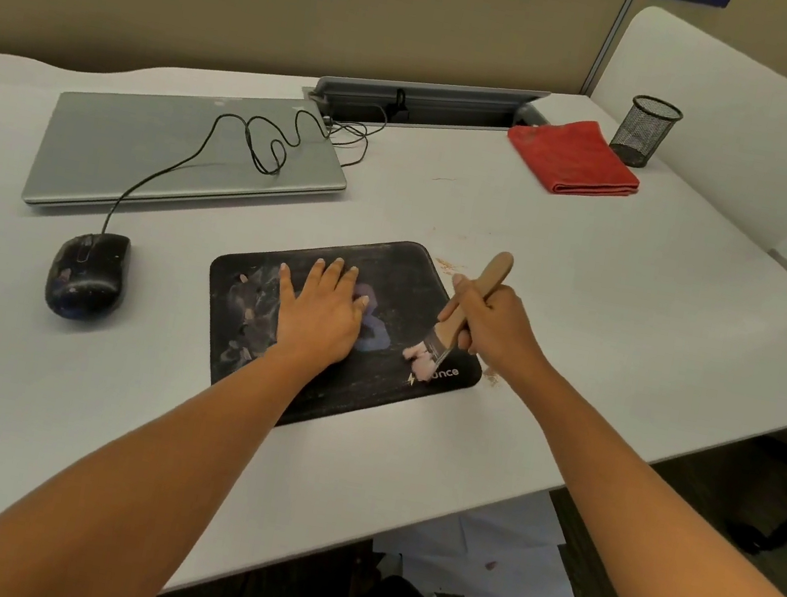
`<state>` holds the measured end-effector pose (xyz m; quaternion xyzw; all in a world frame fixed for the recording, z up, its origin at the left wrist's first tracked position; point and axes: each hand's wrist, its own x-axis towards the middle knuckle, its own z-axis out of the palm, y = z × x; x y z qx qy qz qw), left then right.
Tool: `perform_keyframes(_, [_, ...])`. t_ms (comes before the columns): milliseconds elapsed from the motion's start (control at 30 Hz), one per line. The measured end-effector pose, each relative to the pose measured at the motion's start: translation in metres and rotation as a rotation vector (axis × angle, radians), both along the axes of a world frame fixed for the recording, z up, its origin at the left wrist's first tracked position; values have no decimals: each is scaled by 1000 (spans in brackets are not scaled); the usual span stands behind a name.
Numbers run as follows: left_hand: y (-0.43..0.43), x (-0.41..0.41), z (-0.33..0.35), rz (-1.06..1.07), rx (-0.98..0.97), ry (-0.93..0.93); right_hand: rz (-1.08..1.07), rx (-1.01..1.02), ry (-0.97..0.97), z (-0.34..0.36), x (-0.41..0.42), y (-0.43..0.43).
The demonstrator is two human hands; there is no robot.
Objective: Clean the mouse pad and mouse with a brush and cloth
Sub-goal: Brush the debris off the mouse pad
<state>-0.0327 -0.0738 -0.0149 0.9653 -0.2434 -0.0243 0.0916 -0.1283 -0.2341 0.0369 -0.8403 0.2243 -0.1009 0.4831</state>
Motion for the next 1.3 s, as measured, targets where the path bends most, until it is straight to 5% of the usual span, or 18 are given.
perform_keyframes(267, [116, 3, 4, 288, -213, -14, -84, 44, -151, 6, 14, -7])
perform_keyframes(533, [137, -3, -4, 217, -192, -8, 52, -217, -56, 13, 41, 8])
perform_keyframes(800, [136, -1, -9, 223, -78, -15, -88, -345, -125, 21, 73, 6])
perform_keyframes(1133, [127, -2, -8, 263, -4, -35, 315, -256, 57, 25, 80, 37])
perform_keyframes(1300, [127, -2, -8, 266, 9, -30, -49, -154, -74, 40, 102, 15])
